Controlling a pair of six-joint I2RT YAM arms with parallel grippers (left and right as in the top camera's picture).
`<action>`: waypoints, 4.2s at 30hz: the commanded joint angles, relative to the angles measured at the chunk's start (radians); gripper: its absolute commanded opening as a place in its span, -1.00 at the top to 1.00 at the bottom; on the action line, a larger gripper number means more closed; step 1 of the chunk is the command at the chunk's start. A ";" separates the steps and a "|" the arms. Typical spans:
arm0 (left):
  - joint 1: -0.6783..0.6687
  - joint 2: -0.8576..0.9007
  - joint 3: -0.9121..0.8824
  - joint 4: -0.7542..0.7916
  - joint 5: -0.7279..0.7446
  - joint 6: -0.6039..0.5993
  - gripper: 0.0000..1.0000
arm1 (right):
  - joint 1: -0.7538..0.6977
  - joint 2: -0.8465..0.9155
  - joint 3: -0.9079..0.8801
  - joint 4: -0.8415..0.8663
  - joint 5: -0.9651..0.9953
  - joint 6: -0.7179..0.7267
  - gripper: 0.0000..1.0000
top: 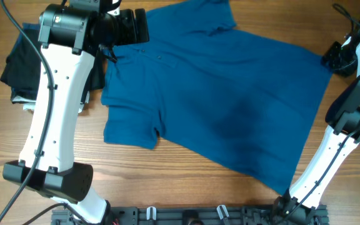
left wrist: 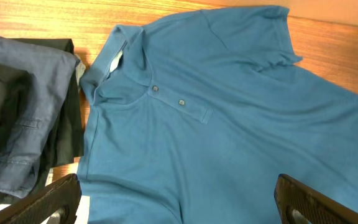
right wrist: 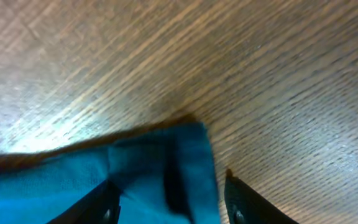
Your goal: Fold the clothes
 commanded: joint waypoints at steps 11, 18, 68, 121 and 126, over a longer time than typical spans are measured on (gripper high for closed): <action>0.004 0.003 -0.005 0.002 0.016 -0.005 -0.99 | -0.005 0.076 -0.010 0.049 0.029 -0.066 0.92; 0.004 0.003 -0.005 0.002 0.016 -0.005 -0.99 | -0.005 0.078 -0.010 0.191 0.031 -0.142 0.91; 0.004 0.003 -0.005 0.002 0.016 -0.005 -1.00 | -0.018 -0.708 0.116 -0.571 0.046 0.307 -0.96; 0.004 0.003 -0.005 0.002 0.016 -0.005 -1.00 | -0.364 -0.844 -1.365 0.186 0.230 0.581 0.92; 0.004 0.003 -0.005 0.002 0.016 -0.005 -1.00 | -0.477 -0.844 -1.365 0.201 0.196 0.590 0.92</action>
